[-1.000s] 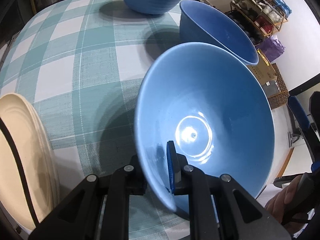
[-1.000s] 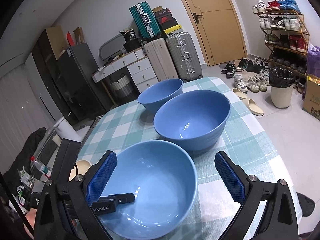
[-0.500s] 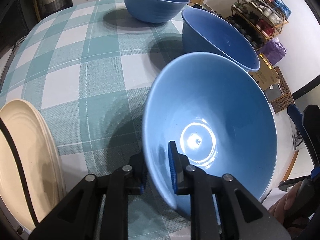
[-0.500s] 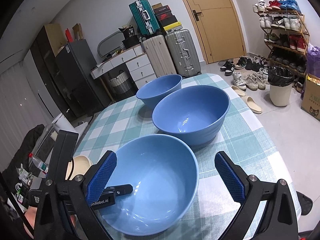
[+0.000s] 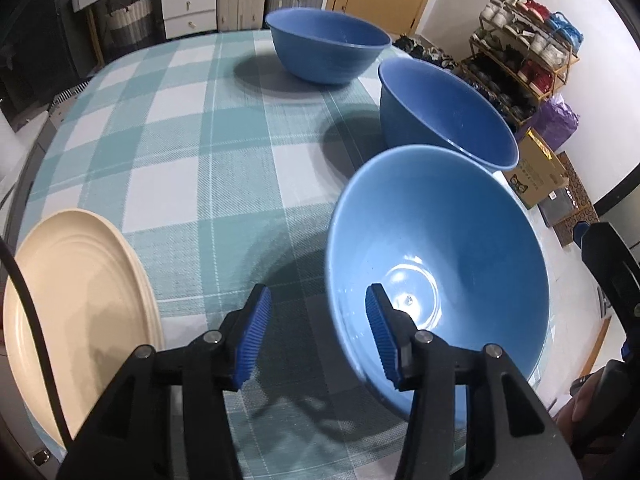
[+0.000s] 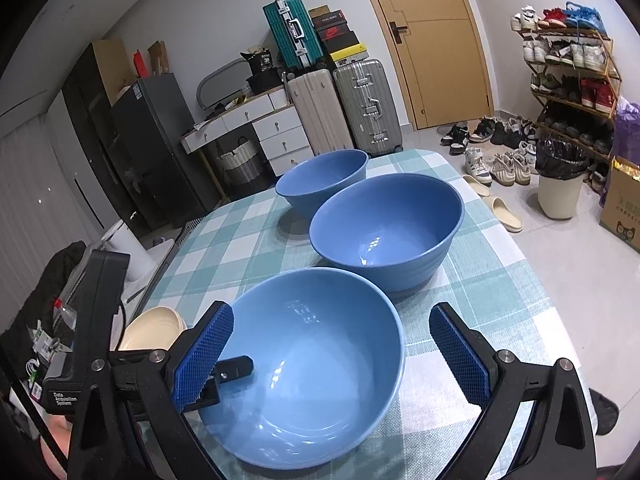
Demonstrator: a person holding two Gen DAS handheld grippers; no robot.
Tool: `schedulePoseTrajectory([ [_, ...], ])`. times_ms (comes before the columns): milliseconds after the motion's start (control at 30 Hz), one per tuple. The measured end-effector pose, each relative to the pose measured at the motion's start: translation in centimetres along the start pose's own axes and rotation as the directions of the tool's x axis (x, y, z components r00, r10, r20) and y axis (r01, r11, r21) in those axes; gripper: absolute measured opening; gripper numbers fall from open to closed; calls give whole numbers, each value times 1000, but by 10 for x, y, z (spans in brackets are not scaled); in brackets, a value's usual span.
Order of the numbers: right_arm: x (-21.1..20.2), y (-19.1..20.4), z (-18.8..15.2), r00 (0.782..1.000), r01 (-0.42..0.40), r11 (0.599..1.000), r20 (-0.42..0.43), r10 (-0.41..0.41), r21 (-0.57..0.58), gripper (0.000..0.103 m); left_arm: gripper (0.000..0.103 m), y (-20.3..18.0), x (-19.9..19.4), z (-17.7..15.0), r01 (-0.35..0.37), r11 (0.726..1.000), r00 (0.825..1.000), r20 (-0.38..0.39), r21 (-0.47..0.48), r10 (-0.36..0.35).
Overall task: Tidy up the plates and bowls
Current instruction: 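Open the left gripper and release the blue bowl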
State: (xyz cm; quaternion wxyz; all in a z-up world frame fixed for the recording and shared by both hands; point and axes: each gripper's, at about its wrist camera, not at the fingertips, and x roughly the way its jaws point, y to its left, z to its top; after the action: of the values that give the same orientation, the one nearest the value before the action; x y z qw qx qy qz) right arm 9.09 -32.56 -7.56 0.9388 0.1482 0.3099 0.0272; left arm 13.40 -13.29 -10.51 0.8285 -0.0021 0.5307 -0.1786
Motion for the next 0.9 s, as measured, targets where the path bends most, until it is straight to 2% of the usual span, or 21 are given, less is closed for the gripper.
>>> schedulePoseTrajectory([
  [233,-9,10,3,1000,-6,1000,27,7,-27,100,50,6,-18,-1,-54,998,996,76,-14,55],
  [400,-18,24,1,998,-17,997,58,21,-75,100,53,5,-39,-7,-104,994,984,142,-25,107],
  [500,-24,32,0,997,-20,994,78,29,-109,100,58,4,-51,-11,-101,995,977,189,-23,103],
  [533,-26,35,0,996,-20,993,83,29,-118,100,63,4,-56,-12,-98,995,973,209,-24,100],
  [567,-27,37,0,996,-16,992,88,28,-127,100,78,4,-61,-14,-94,995,968,229,-29,98],
  [600,-29,39,-1,995,-11,991,94,24,-136,100,88,5,-67,-16,-91,995,961,257,-40,99],
  [700,-35,42,-1,994,-9,991,107,24,-137,100,89,8,-82,-20,-61,997,939,336,-56,76],
  [733,-37,43,-1,994,-10,991,111,24,-132,100,89,9,-83,-20,-60,997,936,343,-56,76],
  [900,-46,44,-1,991,-14,992,127,30,-125,100,90,2,-92,-29,-111,993,908,401,-47,120],
])
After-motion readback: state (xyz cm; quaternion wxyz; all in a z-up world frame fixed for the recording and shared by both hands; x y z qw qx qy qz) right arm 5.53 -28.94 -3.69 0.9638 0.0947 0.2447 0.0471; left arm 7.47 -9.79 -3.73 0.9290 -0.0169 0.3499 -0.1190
